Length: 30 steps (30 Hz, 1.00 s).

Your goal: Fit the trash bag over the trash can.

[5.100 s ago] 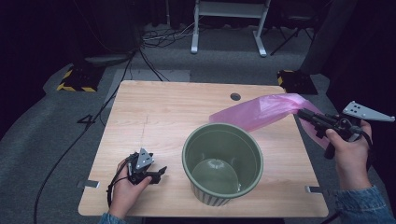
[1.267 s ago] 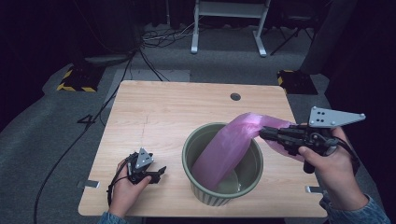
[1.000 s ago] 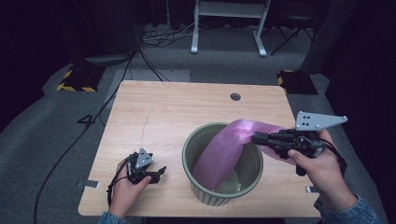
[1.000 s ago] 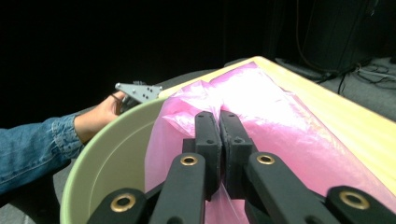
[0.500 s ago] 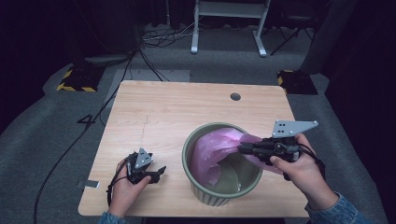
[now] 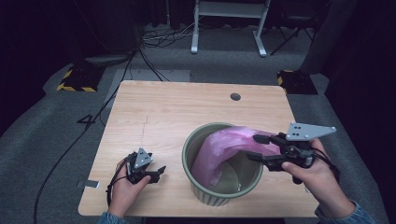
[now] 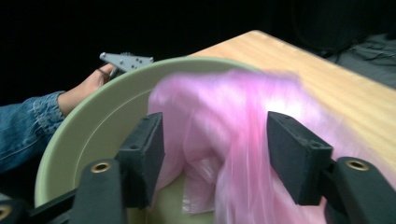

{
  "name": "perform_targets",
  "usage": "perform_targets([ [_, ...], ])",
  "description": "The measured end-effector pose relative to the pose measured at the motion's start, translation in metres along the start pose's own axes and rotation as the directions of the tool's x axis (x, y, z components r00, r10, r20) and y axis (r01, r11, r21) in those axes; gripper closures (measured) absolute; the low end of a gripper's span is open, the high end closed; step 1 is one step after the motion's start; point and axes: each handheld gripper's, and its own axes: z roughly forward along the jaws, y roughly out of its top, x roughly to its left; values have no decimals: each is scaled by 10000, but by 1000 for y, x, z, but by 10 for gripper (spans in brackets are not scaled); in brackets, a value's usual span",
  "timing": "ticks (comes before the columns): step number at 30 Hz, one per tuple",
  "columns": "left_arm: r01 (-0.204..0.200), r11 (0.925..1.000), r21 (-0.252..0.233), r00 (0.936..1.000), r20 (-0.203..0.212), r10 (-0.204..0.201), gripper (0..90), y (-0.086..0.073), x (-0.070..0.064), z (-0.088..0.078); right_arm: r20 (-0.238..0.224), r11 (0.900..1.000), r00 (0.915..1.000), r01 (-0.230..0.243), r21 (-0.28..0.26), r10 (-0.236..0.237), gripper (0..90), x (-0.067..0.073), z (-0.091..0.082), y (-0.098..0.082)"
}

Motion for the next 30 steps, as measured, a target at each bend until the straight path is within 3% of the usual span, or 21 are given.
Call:
perform_targets([
  [8, -1, 10000, 11, 10000, -4, 1, 260, 0, 0, 0, 782, 9990, 9965, -275, -345, 301, 342, -9, -36, -6],
  [10, 36, 10000, 1, 10000, 0, -36, 260, 0, 0, 0, 1166, 9985, 9919, -470, -278, 499, 333, -16, -46, -15],
  [14, 50, 10000, -31, 10000, -4, -50, 260, 0, 0, 0, 1513, 9975, 9860, -681, -162, 698, 325, -23, -56, -28],
  [16, 22, 10000, 27, 10000, -9, -22, 260, 0, 0, 0, 1893, 9954, 9772, -951, -145, 961, 311, -30, -67, -42],
  [17, 22, 10000, 27, 10000, -9, -22, 260, 0, 0, 0, 1893, 9954, 9772, -951, -145, 961, 311, -30, -67, -42],
  [19, -5, 10000, 29, 10000, 12, 5, 260, 0, 0, 1, 2343, 9930, 9652, -1176, -84, 1163, 299, -37, -77, -56],
  [21, -11, 10000, 34, 10000, 13, 10, 260, 1, -1, 1, 2481, 9924, 9612, -1231, -43, 1203, 296, -40, -80, -60],
  [26, -5, 10000, 49, 10000, -1, 5, 260, 1, -1, 1, 3121, 9854, 9369, -1700, 124, 1577, 254, -56, -90, -80],
  [27, -16, 10000, 55, 10000, -5, 16, 260, 1, -1, 1, 3281, 9797, 9269, -1996, 204, 1820, 232, -62, -92, -88],
  [30, -22, 10000, 55, 10000, -12, 22, 260, 0, -1, 0, 3276, 9746, 9238, -2213, 343, 1982, 222, -67, -91, -97],
])
